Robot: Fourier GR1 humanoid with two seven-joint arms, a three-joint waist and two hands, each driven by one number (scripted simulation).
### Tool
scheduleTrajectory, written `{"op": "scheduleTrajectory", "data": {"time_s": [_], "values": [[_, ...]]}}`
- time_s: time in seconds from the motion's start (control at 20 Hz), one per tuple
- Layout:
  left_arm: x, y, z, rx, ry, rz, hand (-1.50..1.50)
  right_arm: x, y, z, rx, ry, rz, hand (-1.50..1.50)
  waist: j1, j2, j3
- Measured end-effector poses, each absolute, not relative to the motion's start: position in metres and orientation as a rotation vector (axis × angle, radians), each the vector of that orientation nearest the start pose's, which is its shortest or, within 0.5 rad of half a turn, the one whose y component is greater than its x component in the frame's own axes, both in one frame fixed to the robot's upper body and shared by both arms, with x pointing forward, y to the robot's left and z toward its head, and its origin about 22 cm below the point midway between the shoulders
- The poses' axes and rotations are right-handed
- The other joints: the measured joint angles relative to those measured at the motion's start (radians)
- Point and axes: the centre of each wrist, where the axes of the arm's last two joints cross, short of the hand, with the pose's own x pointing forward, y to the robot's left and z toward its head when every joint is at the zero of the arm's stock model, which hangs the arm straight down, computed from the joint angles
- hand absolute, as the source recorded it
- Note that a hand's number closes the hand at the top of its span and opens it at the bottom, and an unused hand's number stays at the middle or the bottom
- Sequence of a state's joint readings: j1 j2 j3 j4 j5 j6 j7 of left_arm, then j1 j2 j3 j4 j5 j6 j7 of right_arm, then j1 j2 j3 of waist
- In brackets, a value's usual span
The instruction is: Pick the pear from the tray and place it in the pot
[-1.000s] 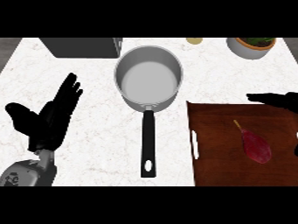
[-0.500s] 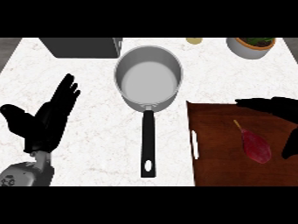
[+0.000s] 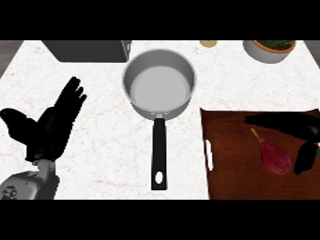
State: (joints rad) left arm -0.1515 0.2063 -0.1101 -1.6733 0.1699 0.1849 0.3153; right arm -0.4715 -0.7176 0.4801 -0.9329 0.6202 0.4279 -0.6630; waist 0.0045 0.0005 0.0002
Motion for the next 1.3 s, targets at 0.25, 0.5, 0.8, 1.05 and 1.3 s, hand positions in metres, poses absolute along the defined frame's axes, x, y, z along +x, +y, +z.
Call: {"op": "scheduleTrajectory", "data": {"time_s": [0.25, 0.5, 0.8, 1.05, 1.3], "values": [[0.268, 0.230, 0.058, 0.014, -1.476, -0.012, 0.00, 0.330, -0.354, 0.019, -0.083, -1.143, 1.732, -1.50, -0.001, 0.000, 0.000], [0.264, 0.229, 0.066, 0.014, -1.478, -0.011, 0.00, 0.326, -0.349, 0.010, -0.023, -1.200, 1.716, 1.50, 0.001, -0.001, -0.001], [0.260, 0.225, 0.062, 0.015, -1.478, -0.018, 0.00, 0.327, -0.343, 0.008, -0.009, -1.303, 1.701, 1.50, -0.001, -0.001, -0.001], [0.263, 0.228, 0.064, 0.018, -1.476, -0.016, 0.00, 0.330, -0.343, 0.010, -0.013, -1.348, 1.681, 1.50, 0.000, 0.000, 0.000], [0.264, 0.234, 0.062, 0.045, -1.458, 0.007, 0.00, 0.325, -0.329, -0.001, -0.205, -1.264, 1.503, 1.50, -0.038, -0.015, -0.006]]}}
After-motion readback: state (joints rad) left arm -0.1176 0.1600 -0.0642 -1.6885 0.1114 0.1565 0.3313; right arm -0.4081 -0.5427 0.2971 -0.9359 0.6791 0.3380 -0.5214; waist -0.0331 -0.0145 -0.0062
